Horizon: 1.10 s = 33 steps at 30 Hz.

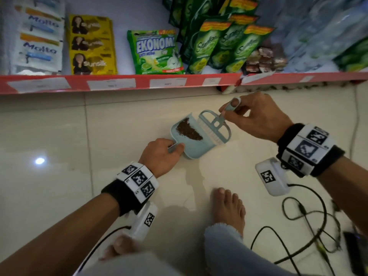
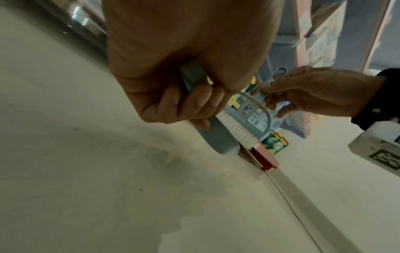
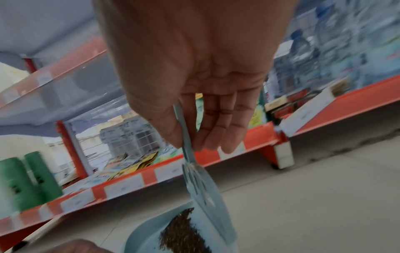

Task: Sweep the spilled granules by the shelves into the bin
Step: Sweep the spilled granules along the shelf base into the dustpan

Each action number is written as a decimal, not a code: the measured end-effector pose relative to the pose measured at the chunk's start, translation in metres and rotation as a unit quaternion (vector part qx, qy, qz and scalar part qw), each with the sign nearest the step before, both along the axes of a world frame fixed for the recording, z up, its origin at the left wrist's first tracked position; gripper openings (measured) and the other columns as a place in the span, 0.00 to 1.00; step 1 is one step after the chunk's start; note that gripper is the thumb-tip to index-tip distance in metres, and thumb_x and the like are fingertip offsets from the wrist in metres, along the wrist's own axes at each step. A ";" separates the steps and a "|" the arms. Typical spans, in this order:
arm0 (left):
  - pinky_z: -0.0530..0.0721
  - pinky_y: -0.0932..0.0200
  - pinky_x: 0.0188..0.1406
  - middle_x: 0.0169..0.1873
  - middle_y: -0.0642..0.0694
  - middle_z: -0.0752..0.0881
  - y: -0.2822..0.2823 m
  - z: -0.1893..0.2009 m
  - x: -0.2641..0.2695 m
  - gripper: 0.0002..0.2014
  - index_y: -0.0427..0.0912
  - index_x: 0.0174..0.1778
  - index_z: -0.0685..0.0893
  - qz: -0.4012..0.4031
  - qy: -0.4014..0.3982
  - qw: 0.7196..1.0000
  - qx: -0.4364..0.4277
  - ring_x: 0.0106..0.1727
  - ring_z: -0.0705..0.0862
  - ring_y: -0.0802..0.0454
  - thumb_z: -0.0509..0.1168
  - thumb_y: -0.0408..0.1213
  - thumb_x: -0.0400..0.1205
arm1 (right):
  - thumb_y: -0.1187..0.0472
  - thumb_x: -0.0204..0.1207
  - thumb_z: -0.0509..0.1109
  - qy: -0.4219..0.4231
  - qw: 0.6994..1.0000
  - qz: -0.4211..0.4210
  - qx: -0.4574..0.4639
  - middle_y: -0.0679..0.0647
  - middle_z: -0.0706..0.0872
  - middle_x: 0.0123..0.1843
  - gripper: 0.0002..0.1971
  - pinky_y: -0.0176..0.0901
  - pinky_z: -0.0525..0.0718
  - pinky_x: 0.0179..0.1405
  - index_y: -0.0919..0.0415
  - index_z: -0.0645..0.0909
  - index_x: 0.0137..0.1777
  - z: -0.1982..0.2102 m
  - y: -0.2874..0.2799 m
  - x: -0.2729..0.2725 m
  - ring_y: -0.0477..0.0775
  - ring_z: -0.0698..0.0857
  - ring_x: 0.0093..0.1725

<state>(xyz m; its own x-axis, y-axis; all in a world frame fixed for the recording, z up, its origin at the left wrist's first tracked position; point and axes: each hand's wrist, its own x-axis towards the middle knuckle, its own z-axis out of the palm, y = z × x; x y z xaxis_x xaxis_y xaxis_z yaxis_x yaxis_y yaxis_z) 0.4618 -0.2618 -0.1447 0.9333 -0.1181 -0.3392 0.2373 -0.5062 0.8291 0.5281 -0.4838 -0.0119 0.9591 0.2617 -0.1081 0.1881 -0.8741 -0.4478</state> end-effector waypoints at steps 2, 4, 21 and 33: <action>0.84 0.51 0.42 0.37 0.37 0.91 -0.010 0.009 0.013 0.24 0.32 0.40 0.89 -0.024 -0.002 1.000 -0.011 0.40 0.88 0.42 0.63 0.53 0.83 | 0.59 0.74 0.75 -0.002 0.999 -0.037 0.004 0.51 0.93 0.42 0.06 0.47 0.89 0.47 0.56 0.92 0.49 0.016 -0.017 0.001 0.49 0.89 0.37; 0.85 0.51 0.43 0.38 0.39 0.91 -0.021 0.018 0.025 0.23 0.35 0.40 0.90 -0.041 -0.011 0.999 -0.019 0.41 0.88 0.43 0.63 0.53 0.83 | 0.61 0.73 0.77 0.006 0.998 -0.065 0.017 0.50 0.93 0.39 0.04 0.50 0.91 0.45 0.57 0.92 0.46 0.027 -0.033 0.003 0.50 0.91 0.36; 0.73 0.65 0.23 0.12 0.59 0.78 -0.148 0.013 0.099 0.18 0.48 0.32 0.88 -0.004 0.068 0.997 -0.026 0.17 0.75 0.64 0.64 0.55 0.83 | 0.61 0.80 0.68 -0.072 0.994 0.082 -0.028 0.52 0.92 0.45 0.10 0.55 0.88 0.43 0.56 0.89 0.56 0.022 -0.174 0.048 0.55 0.89 0.42; 0.71 0.64 0.21 0.11 0.56 0.75 -0.196 0.012 0.121 0.19 0.45 0.34 0.88 0.047 0.082 0.995 -0.019 0.14 0.72 0.63 0.64 0.54 0.83 | 0.74 0.74 0.67 -0.013 0.992 0.122 -0.018 0.55 0.89 0.36 0.20 0.50 0.84 0.38 0.53 0.90 0.59 0.010 -0.270 0.082 0.57 0.85 0.34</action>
